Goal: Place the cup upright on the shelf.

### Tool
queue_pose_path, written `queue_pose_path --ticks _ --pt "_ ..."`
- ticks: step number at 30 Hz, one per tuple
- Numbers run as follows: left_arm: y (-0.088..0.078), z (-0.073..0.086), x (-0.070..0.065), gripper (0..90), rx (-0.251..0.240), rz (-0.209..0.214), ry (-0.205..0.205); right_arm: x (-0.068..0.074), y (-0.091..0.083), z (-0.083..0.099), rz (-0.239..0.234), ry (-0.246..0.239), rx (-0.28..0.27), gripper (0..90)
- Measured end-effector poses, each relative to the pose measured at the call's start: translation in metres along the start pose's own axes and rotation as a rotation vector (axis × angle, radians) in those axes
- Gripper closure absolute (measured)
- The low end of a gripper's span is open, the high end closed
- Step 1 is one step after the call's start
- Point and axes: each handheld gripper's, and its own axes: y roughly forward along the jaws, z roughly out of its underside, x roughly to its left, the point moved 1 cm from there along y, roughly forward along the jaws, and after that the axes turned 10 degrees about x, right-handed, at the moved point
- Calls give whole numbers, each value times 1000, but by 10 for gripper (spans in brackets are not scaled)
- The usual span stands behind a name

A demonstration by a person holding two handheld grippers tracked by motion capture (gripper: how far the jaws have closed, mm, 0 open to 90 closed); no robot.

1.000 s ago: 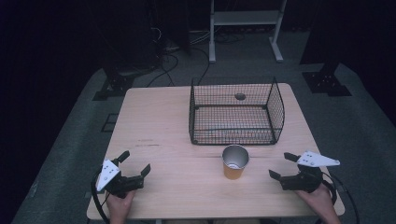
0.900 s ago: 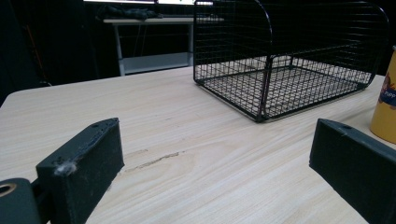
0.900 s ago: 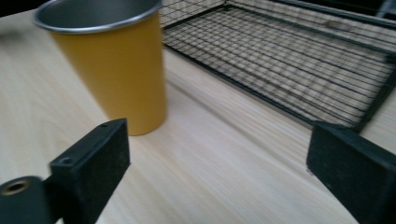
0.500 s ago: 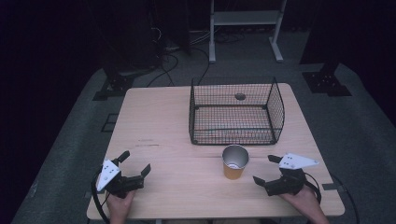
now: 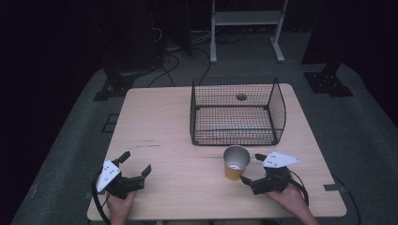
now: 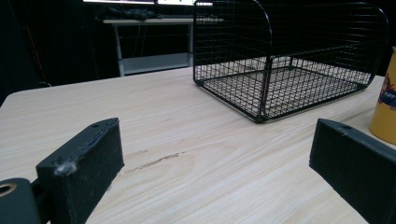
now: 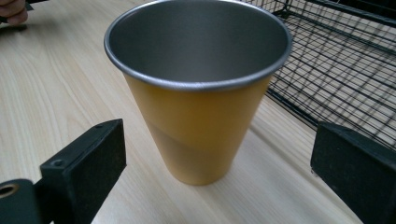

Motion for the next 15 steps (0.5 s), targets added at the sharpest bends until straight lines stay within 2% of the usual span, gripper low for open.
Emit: queue_pose_path --ticks 15 --pt "0 0 0 22 -1 0 0 3 21 -13 5 10 1 24"
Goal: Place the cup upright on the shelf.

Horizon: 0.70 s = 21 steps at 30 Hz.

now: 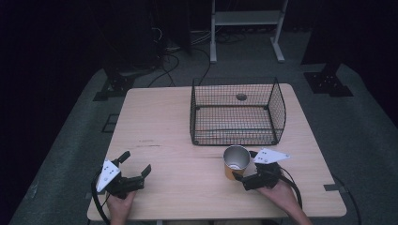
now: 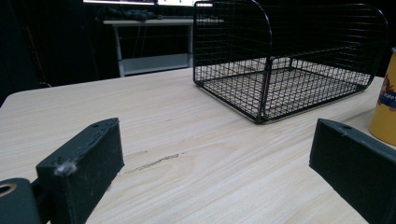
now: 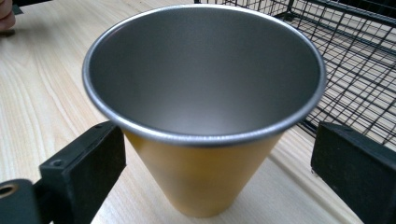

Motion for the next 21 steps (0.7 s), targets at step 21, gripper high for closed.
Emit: queue_pose_path --ticks 21 --pt "0 0 0 22 -3 3 -1 3 18 -13 -32 -9 -21 137"
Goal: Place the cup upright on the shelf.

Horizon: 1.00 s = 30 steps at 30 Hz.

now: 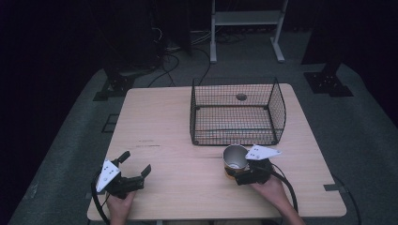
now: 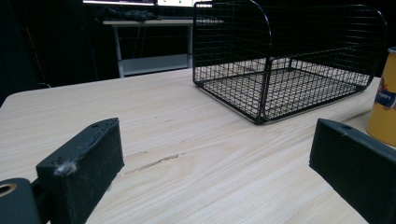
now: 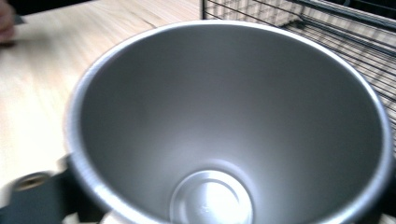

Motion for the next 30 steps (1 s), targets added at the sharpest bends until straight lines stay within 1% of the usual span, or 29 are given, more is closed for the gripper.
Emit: queue_pose_path --ticks 1,4,7,12,14,15,21,30 --pt "0 0 0 22 0 0 0 1 0 -1 8 -5 -1 137" --pt "0 0 0 22 -2 0 -3 1 -2 -3 -21 -2 5 137" --pt "0 0 0 22 -2 -1 -2 1 -5 -7 -28 -19 21 136" --pt "0 0 0 22 0 0 -1 -3 -14 -15 -68 -32 37 137" --pt "0 0 0 22 0 0 1 -4 -17 -17 -70 -34 34 137" --pt "0 0 0 22 3 0 2 -7 -20 -20 -78 -33 36 137" --pt "0 0 0 22 1 0 0 -13 -29 -32 -111 -35 34 137" --pt "0 0 0 22 3 0 1 -22 -40 -50 -132 -38 16 136"
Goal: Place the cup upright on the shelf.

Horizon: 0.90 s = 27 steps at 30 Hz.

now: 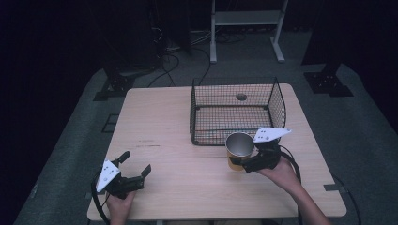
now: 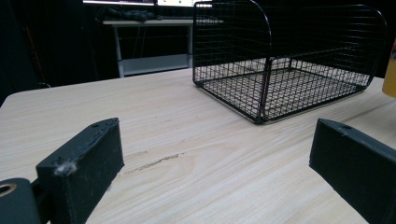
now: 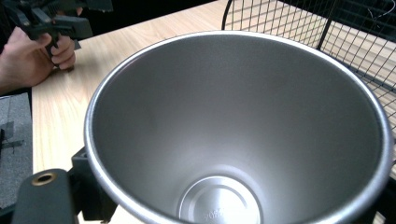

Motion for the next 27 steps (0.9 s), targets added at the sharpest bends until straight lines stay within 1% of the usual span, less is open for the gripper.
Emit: queue_pose_path --ticks 2,6,8,11,13,14,16,27 --pt "0 0 0 22 1 0 1 -1 -1 -2 -4 1 0 136" --pt "0 0 0 22 -2 0 -2 -5 -5 -13 -19 -2 -2 136" --pt "0 0 0 22 -1 1 -1 -7 -7 -17 -17 -8 -3 136" --pt "0 0 0 22 0 0 0 -10 -9 -24 -28 -9 -5 136" --pt "0 0 0 22 -4 2 -6 -12 -11 -28 -26 -12 -6 136" --pt "0 0 0 22 -1 1 0 -13 -12 -30 -29 -10 -7 136" --pt "0 0 0 22 -3 1 -4 -16 -13 -35 -35 -8 -9 135" --pt "0 0 0 22 -4 1 -5 -25 -18 -56 -36 -19 -5 135"
